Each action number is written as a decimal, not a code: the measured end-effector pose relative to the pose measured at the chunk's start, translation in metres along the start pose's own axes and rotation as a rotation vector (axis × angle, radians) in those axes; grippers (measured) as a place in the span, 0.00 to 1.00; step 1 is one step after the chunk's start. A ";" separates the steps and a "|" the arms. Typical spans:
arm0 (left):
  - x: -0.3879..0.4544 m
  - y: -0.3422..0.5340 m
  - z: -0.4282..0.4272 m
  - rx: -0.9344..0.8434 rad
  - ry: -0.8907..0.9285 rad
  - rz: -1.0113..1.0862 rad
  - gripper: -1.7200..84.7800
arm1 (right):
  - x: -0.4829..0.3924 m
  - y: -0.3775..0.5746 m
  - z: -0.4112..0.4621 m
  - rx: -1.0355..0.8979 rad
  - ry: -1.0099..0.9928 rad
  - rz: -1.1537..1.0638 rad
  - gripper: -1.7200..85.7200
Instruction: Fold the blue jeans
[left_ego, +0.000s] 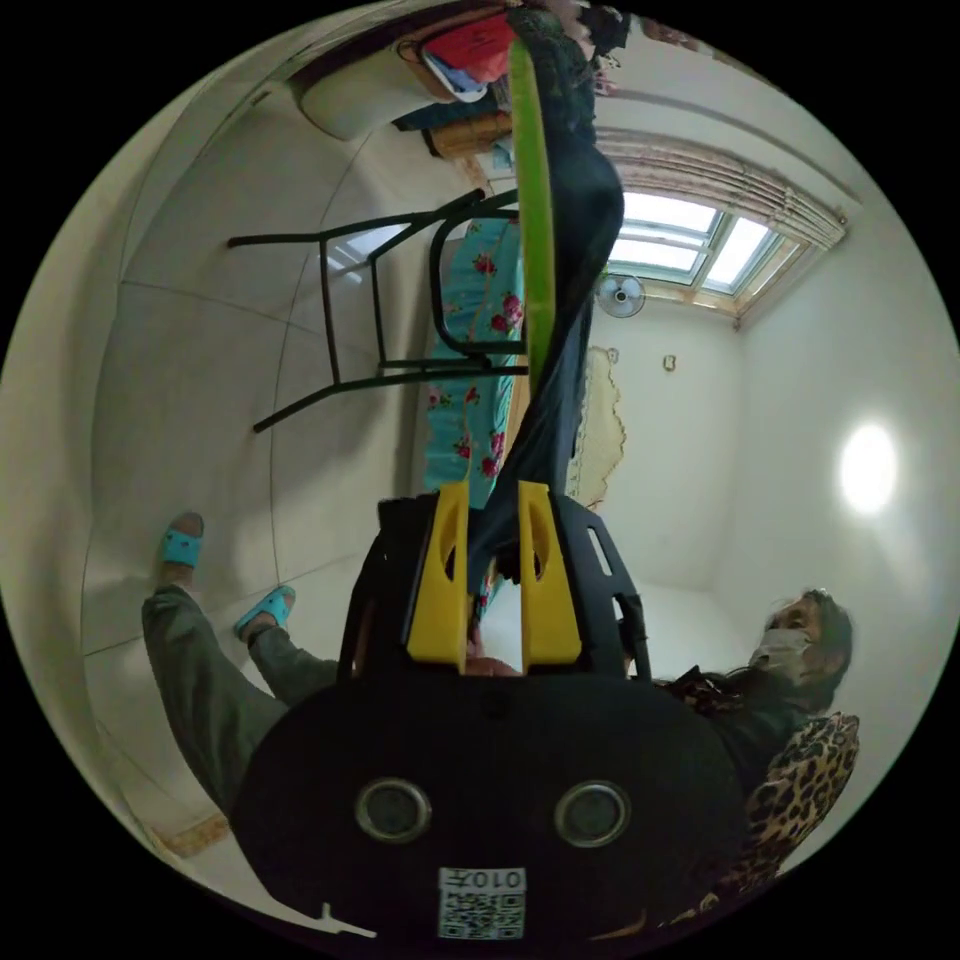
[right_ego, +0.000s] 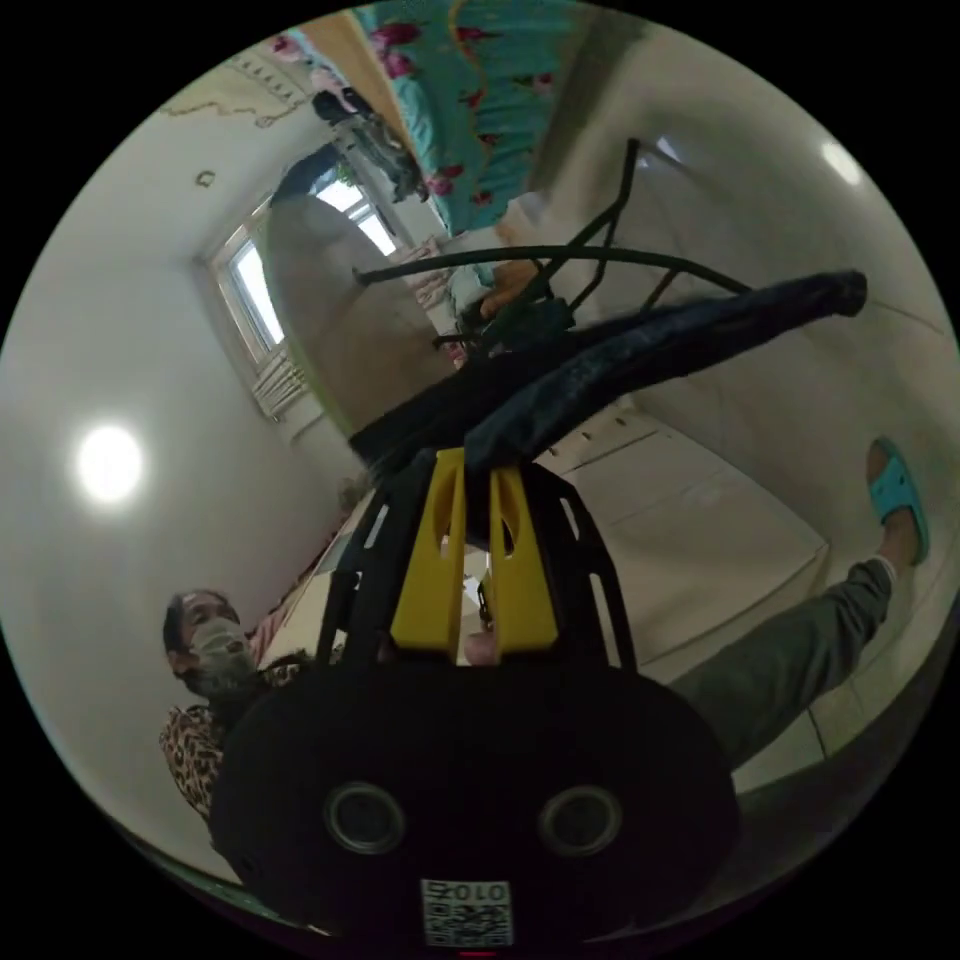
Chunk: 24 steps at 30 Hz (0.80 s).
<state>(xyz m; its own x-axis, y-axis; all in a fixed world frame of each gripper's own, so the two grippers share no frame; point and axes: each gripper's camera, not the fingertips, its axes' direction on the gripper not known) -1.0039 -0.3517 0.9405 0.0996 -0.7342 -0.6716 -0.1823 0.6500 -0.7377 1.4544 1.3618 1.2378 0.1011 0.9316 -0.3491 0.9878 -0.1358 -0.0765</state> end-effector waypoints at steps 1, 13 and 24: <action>0.003 0.002 -0.002 0.021 0.015 0.014 0.11 | -0.029 0.011 -0.009 -0.010 0.007 -0.033 0.08; 0.028 0.029 0.006 0.159 0.214 0.125 0.14 | -0.221 0.057 -0.026 -0.129 0.030 -0.253 0.08; 0.032 0.008 0.001 0.301 0.263 0.056 0.15 | -0.284 0.055 -0.027 -0.164 0.074 -0.327 0.08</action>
<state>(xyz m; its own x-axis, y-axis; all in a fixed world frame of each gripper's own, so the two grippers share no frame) -1.0018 -0.3693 0.9130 -0.1627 -0.6956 -0.6998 0.1181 0.6904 -0.7137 1.4832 1.0986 1.3586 -0.2204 0.9394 -0.2625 0.9746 0.2231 -0.0200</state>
